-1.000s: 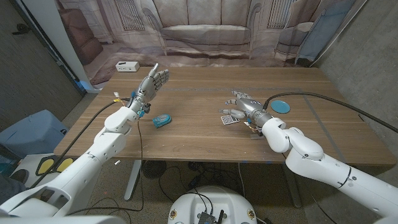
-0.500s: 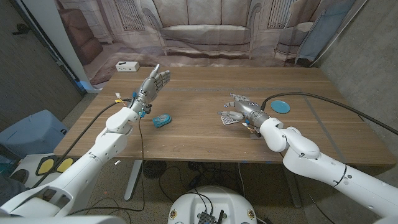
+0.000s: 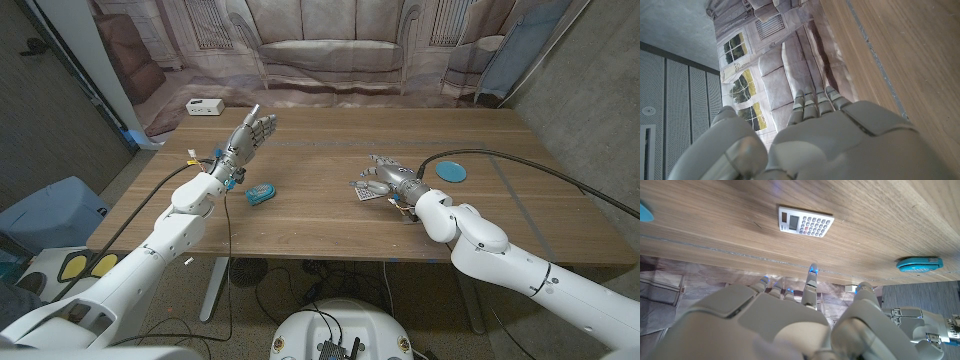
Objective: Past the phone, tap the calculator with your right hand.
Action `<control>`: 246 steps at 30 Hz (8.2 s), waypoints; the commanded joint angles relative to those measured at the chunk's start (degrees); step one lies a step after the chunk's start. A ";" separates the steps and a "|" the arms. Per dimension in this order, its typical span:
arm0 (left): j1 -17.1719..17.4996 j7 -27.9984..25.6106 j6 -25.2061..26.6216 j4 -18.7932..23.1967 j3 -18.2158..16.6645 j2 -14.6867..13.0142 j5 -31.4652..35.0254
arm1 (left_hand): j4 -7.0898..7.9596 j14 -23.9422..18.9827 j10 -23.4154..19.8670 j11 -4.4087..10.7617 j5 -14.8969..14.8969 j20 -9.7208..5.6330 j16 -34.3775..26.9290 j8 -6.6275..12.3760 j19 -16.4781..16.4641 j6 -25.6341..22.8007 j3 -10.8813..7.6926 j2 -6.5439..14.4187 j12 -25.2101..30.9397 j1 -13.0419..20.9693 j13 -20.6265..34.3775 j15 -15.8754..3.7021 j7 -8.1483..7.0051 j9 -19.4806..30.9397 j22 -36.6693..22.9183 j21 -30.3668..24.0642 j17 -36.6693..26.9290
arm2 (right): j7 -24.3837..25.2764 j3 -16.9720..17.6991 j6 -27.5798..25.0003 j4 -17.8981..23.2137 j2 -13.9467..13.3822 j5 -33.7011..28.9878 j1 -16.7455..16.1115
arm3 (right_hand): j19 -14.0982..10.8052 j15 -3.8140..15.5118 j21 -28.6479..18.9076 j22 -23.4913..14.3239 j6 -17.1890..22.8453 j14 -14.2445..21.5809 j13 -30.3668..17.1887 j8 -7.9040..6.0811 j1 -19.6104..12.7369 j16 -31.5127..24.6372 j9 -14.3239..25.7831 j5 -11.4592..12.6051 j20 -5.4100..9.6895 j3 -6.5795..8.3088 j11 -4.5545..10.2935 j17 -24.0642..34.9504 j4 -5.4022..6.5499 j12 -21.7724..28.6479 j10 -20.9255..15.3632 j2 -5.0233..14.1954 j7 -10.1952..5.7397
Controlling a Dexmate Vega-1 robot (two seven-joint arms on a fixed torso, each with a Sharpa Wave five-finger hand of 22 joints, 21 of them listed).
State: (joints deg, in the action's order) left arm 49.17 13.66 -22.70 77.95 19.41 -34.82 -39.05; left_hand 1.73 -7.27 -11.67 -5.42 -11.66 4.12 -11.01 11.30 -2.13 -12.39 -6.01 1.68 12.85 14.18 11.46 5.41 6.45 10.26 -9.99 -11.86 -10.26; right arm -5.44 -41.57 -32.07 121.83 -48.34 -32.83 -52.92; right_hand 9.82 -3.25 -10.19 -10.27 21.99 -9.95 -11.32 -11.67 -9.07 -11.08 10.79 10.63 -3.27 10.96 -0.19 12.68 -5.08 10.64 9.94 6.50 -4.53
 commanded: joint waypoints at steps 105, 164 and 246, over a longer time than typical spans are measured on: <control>-0.81 -0.62 1.58 -0.90 -0.14 0.22 -0.37 | -0.85 -1.04 -1.06 0.39 0.31 1.22 0.01 -0.22 0.37 -1.25 0.11 1.08 -0.12 0.22 0.09 -0.10 -0.52 0.17 -0.36 0.55 -0.10 | -0.31 -6.39 -6.63 -7.10 3.08 0.97 4.59 | 11.46 -0.17 -1.73 -0.17 8.09 -12.79 -0.05 -1.24 0.56 -1.77 0.08 -0.14 -0.38 1.60 0.44 -0.19 0.54 2.11 1.40 -0.11 -1.80; -1.59 -0.82 1.89 -1.49 0.35 0.84 -0.09 | -1.13 -1.04 -1.09 0.39 0.36 1.30 0.10 -0.27 0.59 -1.30 0.23 1.27 -0.24 0.18 0.10 -0.15 -0.47 0.19 -0.38 0.53 -0.10 | 1.53 -5.71 -3.43 -5.90 2.19 0.54 4.82 | 11.62 -0.31 -1.60 -0.16 7.87 -12.57 -0.02 -0.15 0.29 -1.71 0.13 -0.11 -0.67 1.98 0.50 -0.40 -0.06 1.67 0.74 -0.58 -2.74; -3.21 1.78 0.44 -4.06 0.54 1.88 -0.77 | -1.62 -1.56 -1.60 0.02 0.36 0.48 0.09 -0.19 -0.12 -2.02 0.41 1.57 -0.22 0.13 0.14 -0.04 -0.35 0.21 -0.36 0.29 -0.11 | 15.91 5.60 11.07 -5.76 3.20 10.83 -2.10 | -7.18 1.02 -5.59 0.27 -24.04 -2.79 -0.20 -0.29 0.58 -2.88 0.06 -0.01 4.83 2.19 -4.92 -0.71 -1.89 2.26 -2.58 -2.83 3.69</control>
State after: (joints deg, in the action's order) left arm 46.32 14.94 -21.77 74.50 19.94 -33.32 -39.64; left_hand 0.30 -8.39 -13.01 -4.90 -11.47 5.19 -11.02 11.22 -2.10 -14.34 -5.56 2.80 12.85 14.26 11.48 5.33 5.73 10.25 -10.26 -11.55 -10.26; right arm 7.57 -38.67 -25.43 116.78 -45.43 -26.21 -53.63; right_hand 3.95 -2.73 -15.08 -9.90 -2.78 -9.84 -11.32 -11.68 -7.81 -13.58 10.65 10.63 1.30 13.06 -5.18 11.96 -6.48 12.34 8.01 3.82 -1.07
